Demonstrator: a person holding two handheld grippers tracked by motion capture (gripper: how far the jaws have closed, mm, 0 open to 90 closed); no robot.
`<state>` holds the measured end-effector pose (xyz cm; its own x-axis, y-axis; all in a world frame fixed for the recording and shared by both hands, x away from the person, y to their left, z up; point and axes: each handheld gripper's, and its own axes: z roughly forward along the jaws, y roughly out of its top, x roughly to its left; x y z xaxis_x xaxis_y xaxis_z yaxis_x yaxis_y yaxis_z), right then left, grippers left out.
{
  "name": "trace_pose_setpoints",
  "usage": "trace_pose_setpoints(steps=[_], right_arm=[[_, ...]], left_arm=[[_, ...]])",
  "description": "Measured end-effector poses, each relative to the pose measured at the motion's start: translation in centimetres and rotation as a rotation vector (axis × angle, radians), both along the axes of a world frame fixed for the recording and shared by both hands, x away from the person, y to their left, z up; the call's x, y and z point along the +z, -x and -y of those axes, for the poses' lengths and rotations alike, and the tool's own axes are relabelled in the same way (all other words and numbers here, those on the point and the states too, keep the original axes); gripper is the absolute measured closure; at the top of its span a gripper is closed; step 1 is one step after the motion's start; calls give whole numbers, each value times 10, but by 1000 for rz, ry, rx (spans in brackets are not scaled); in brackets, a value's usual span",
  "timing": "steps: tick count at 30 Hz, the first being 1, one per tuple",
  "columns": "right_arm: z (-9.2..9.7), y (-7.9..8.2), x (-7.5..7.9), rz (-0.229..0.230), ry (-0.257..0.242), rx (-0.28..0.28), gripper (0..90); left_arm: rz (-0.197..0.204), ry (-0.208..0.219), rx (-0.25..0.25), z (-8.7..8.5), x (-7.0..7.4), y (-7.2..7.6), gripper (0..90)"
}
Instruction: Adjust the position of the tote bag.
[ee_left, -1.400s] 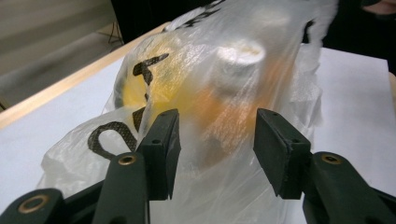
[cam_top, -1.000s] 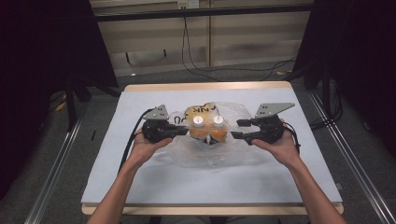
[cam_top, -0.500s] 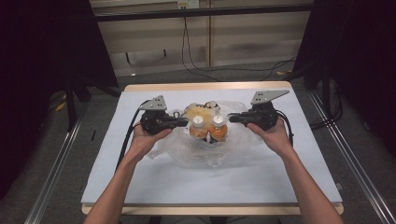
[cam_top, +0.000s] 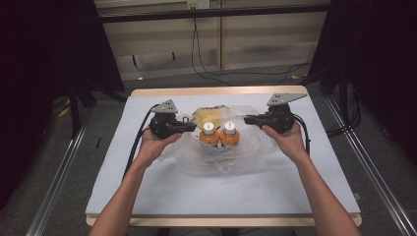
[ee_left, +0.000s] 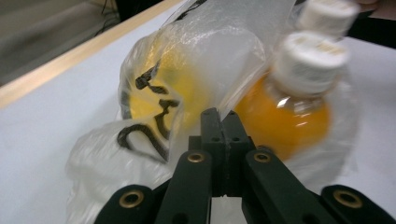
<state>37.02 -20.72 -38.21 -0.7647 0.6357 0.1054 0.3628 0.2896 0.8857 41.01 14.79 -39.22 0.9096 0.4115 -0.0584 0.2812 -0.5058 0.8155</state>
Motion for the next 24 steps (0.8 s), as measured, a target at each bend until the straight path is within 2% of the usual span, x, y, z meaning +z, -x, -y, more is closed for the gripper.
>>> trace_pose_setpoints(steps=[3, 4, 5, 6, 8, 9, 11, 12, 13, 15, 18, 22, 24], right_arm=[[-5, -11, -20, -41, 61, -15, 900], [-6, -13, -26, -53, 79, -22, 900], [-6, -16, -34, -72, 79, -19, 900], [-6, -16, -34, -72, 79, -19, 900], [-7, -19, -47, -103, 90, -23, 900], [-8, -19, -50, -105, 102, -23, 900], [-10, -19, -60, -120, 124, -25, 900], [-10, -19, -65, -132, 128, -23, 900], [-11, -19, -69, -140, 128, -20, 900], [-12, -19, -77, -150, 152, -23, 900], [-13, -22, -89, -177, 186, -35, 900], [-16, -25, -99, -179, 247, -50, 900], [-17, -26, -100, -175, 259, -60, 900]], left_arm=[[-26, -57, 15, 5, -13, -4, 900], [-26, -57, 15, 5, -13, -4, 900], [-46, -90, 2, 4, -24, -6, 900], [-46, -90, 2, 4, -24, -6, 900], [-47, -105, 2, 6, -29, -3, 900], [-47, -143, -10, 7, -32, -1, 900], [-71, -137, -7, 7, -41, 0, 900], [-70, -158, -12, 6, -43, -1, 900], [-84, -147, -4, 7, -49, 0, 900], [-89, -174, -9, 8, -56, 0, 900], [-102, -191, -12, 12, -68, -1, 900], [-130, -196, -4, 10, -81, -2, 900], [-132, -200, 4, 6, -83, -2, 889]])
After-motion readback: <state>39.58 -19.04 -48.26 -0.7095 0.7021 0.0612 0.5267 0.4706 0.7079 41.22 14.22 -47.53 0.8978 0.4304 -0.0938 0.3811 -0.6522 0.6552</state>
